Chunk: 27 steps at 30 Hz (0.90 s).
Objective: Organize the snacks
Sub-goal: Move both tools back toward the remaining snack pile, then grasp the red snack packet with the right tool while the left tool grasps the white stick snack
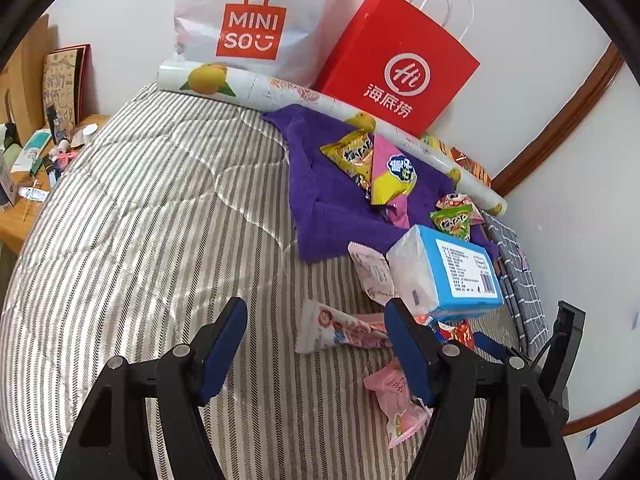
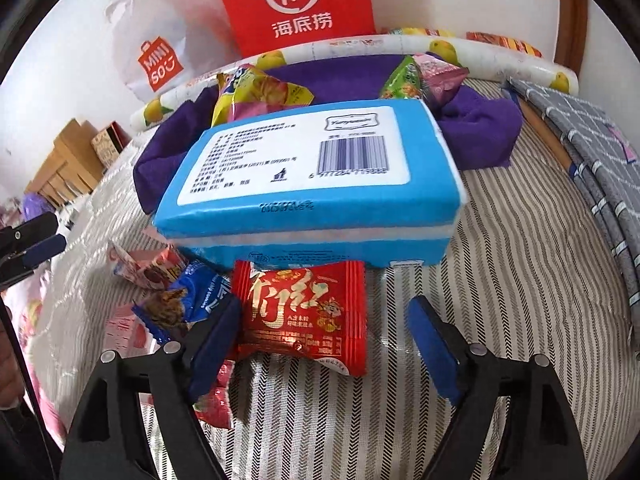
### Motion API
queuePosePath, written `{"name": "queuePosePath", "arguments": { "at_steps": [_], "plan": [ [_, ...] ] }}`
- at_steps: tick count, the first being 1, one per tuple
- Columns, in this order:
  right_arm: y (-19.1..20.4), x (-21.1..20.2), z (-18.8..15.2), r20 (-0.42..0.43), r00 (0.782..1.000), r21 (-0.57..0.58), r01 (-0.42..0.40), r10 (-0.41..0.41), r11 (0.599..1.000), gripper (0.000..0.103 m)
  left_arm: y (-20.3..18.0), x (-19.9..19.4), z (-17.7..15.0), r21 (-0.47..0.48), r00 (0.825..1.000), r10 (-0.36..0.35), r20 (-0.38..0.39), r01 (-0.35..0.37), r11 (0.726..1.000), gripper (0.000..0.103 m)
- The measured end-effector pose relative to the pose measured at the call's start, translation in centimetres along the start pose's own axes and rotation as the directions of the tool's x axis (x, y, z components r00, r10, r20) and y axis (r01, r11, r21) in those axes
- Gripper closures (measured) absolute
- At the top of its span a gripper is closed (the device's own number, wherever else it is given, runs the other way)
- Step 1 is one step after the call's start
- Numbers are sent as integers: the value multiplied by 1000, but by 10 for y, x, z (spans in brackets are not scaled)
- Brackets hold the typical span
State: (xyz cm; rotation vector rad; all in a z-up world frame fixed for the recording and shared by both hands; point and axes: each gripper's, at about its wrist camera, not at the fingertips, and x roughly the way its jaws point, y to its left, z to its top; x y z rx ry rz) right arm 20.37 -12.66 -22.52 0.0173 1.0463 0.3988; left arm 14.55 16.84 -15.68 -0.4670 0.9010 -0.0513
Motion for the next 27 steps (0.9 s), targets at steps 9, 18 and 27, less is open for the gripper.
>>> {"name": "queuePosePath", "arguments": {
  "at_steps": [9,18,27],
  "plan": [
    [10,4,5,-1,1000,-33,-7,7,999,17,-7,5,-5,10,1000,9,-13,-9,1000,34],
    [21,3,-5,66,997,-152,47,-38,987,60,-8,7,-9,19,999,38,-17,-37,999,34],
    [-6,-23,-17,149,988,-148,69,-47,987,61,-15,24,-11,32,998,63,-31,-62,998,34]
  ]
}}
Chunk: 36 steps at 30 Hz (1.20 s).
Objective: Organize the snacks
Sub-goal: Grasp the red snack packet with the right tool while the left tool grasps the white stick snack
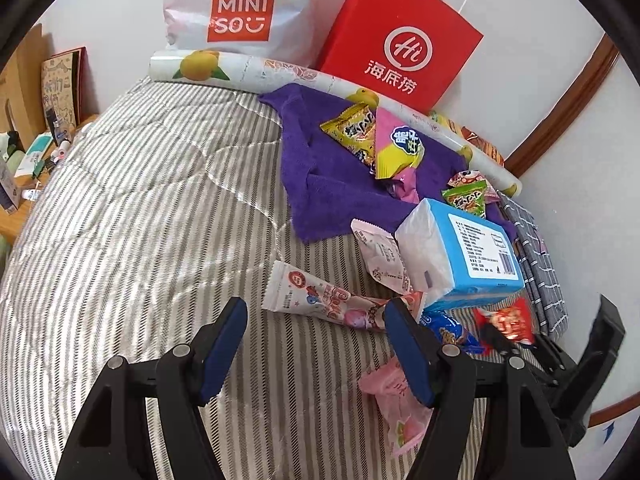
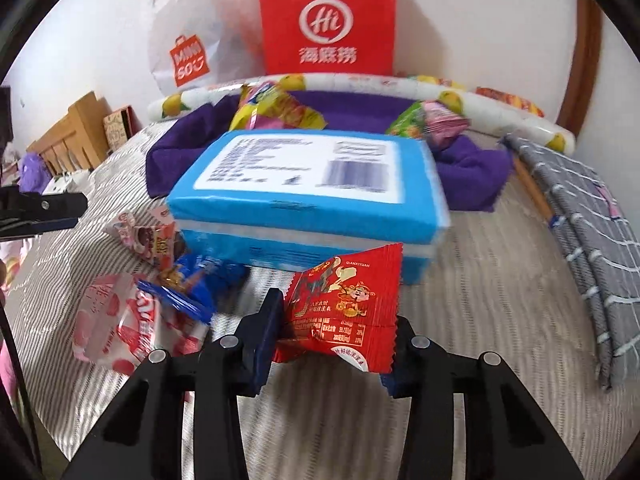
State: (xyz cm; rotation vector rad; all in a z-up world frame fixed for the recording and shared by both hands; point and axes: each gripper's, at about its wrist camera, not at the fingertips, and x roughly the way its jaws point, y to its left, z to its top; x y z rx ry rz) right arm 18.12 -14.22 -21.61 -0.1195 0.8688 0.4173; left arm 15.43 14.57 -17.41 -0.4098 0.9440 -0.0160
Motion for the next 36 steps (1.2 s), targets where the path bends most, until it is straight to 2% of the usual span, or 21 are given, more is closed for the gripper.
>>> {"name": "queuePosePath", "arguments": {
  "at_steps": [7,14,17,20,21,22,23,27,31,36],
  "plan": [
    [-43,-17,-3,67,992,23,105,-106,994,60,-15,30,4,-41,998,6,-70,-9,999,34],
    [-62,-14,-9,68,995,58,66,-70,996,60,-20,49,7,-89,997,20,-80,-27,996,34],
    [-63,-16,-7,92,995,65,30,-36,997,60,-27,54,10,-63,995,69,-70,-74,995,33],
    [-63,-13,-7,79,997,71,17,-23,997,60,-32,57,9,-33,993,106,-54,-108,994,35],
    [-65,-13,-7,80,997,78,8,-15,997,60,-33,57,9,-24,993,111,-48,-112,993,39],
    [-65,-13,-7,80,997,82,3,-10,997,60,-33,57,8,-19,993,114,-42,-115,993,52],
    [-67,-12,-7,80,997,91,-4,-4,996,60,-33,56,8,-16,993,112,-41,-113,994,57],
    [-73,-11,-8,71,997,121,-21,12,992,60,-26,47,7,-32,998,48,-43,-49,998,74],
    [-78,-11,-9,76,997,147,-30,19,989,60,-22,30,6,-27,999,30,-25,-31,999,81],
    [-77,-12,-9,73,997,145,-21,10,989,60,-17,22,1,-27,998,30,-49,-31,999,81]
  ]
}}
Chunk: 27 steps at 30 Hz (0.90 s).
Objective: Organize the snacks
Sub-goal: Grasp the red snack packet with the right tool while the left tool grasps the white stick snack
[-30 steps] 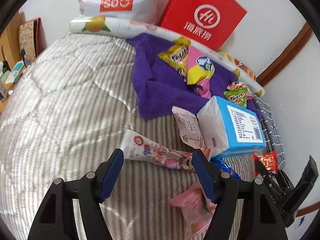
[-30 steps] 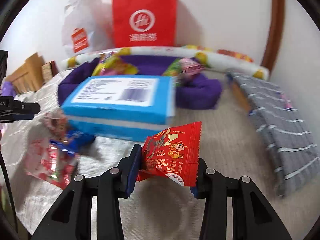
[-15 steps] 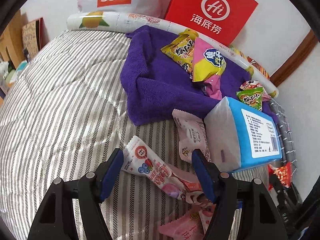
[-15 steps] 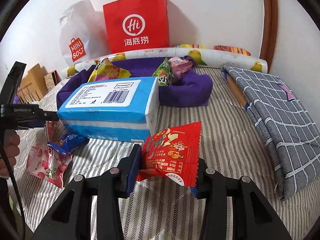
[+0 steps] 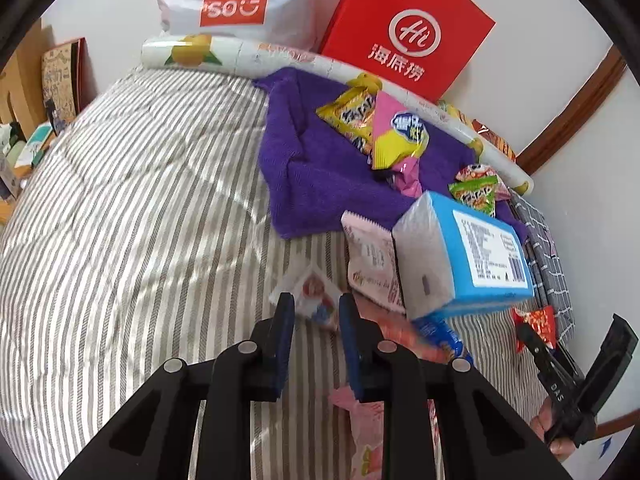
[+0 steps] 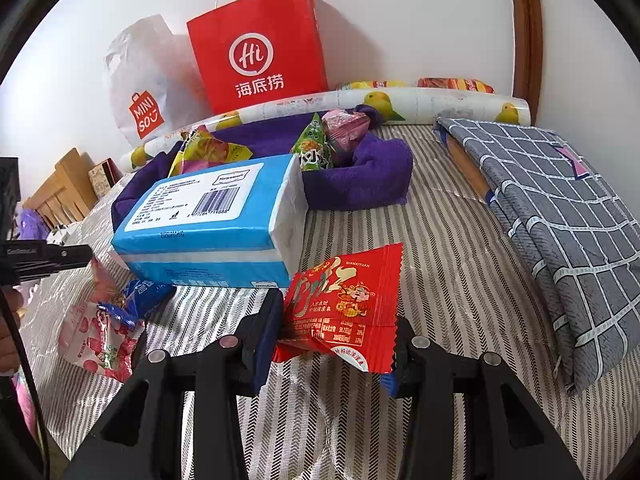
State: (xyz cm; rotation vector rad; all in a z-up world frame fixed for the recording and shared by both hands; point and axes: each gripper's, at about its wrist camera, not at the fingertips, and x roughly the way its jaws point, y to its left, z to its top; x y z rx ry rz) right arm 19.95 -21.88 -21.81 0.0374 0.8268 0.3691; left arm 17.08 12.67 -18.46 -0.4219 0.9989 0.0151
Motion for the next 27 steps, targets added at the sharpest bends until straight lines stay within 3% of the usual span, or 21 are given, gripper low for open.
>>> {"name": "queuePosePath", "arguments": {
  "at_steps": [3,6,9,12,19,20,22,27],
  "plan": [
    [2,0,0,-1,1000,-12,10,-10,1000,60,0,3,-5,-12,999,-23,-34,23,1000,81],
    [3,0,-1,-4,1000,-19,12,-12,1000,60,-3,7,-11,-22,997,-59,-52,58,998,70],
    [3,1,-1,-8,1000,-18,8,-8,1000,60,-7,10,-12,-35,995,-86,-54,85,996,68],
    [1,1,-1,-11,1000,-10,4,-4,1000,60,-11,17,-10,-49,992,-103,-70,100,994,54],
    [-6,0,0,-5,1000,22,-30,30,999,61,-24,32,-9,-38,995,-76,-60,74,997,55],
    [-6,0,0,-3,999,25,-32,32,999,62,-25,33,-8,-41,996,-75,-56,73,997,57],
    [-7,1,0,-4,999,30,-37,37,999,65,-25,37,-7,-40,996,-71,-56,68,997,72],
    [-8,3,1,-14,999,38,-38,39,999,68,-25,37,-7,-25,995,-90,-38,89,996,80]
  ]
}}
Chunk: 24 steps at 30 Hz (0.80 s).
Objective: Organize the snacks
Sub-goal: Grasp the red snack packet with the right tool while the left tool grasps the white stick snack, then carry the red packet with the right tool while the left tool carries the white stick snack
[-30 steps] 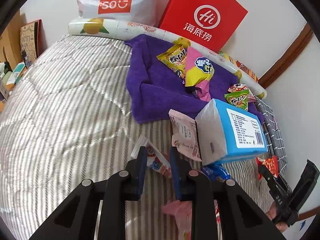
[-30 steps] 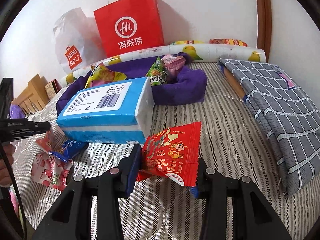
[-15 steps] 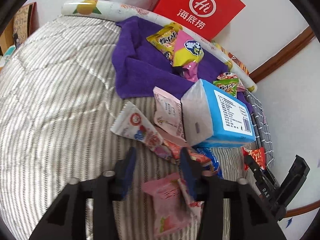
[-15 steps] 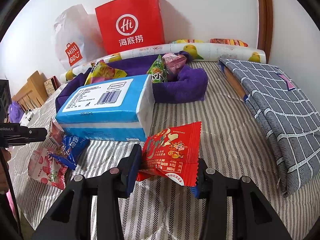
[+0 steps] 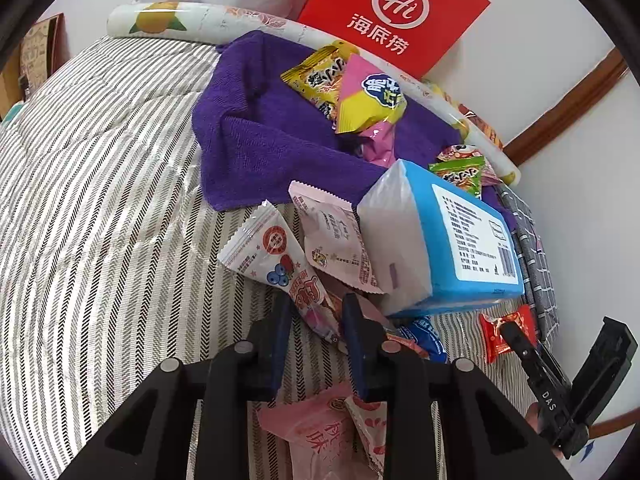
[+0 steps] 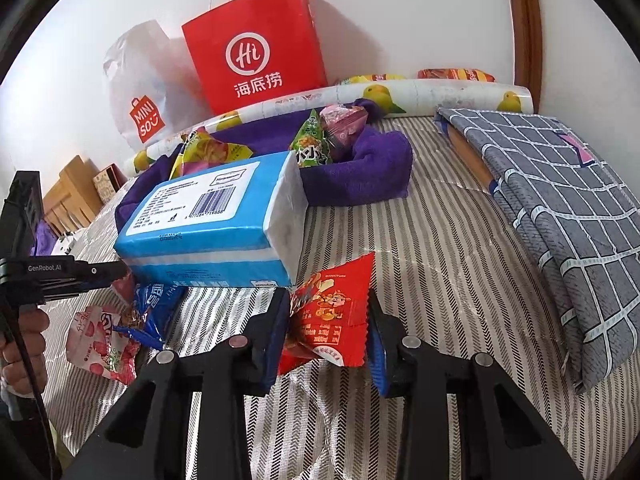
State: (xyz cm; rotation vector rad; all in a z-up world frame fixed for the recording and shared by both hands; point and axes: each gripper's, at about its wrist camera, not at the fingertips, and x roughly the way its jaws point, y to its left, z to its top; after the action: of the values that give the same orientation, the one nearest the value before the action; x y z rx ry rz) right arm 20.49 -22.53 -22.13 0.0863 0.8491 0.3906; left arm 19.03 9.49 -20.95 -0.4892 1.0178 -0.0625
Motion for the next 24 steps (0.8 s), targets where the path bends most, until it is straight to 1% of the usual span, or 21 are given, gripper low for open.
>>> {"name": "queuePosePath", "arguments": {
  "at_steps": [3,6,11,12,13,15,19,24],
  "plan": [
    [0,0,0,3,1000,-1,-1,1,1000,69,1,-7,-1,3,1000,-6,13,6,1000,83],
    [0,-4,0,20,1000,0,-4,4,1000,72,5,-17,-1,5,999,-13,33,13,1000,86],
    [6,-9,-1,34,999,-15,42,-42,999,73,10,-35,-3,13,997,-37,61,36,999,90],
    [8,-10,-2,38,998,-15,45,-45,999,74,10,-39,-4,17,997,-42,67,41,999,91],
    [8,-12,-3,37,998,-13,44,-44,999,74,9,-41,-4,18,997,-46,70,45,999,98],
    [11,-15,-4,28,999,-5,39,-38,999,74,9,-47,-4,21,995,-60,76,59,998,98],
    [21,-28,-3,41,999,-10,32,-32,999,75,12,-53,-5,22,994,-69,86,67,997,98],
    [31,-40,-1,48,998,-26,50,-49,998,75,14,-62,-8,12,991,-94,92,93,996,98]
  ]
}}
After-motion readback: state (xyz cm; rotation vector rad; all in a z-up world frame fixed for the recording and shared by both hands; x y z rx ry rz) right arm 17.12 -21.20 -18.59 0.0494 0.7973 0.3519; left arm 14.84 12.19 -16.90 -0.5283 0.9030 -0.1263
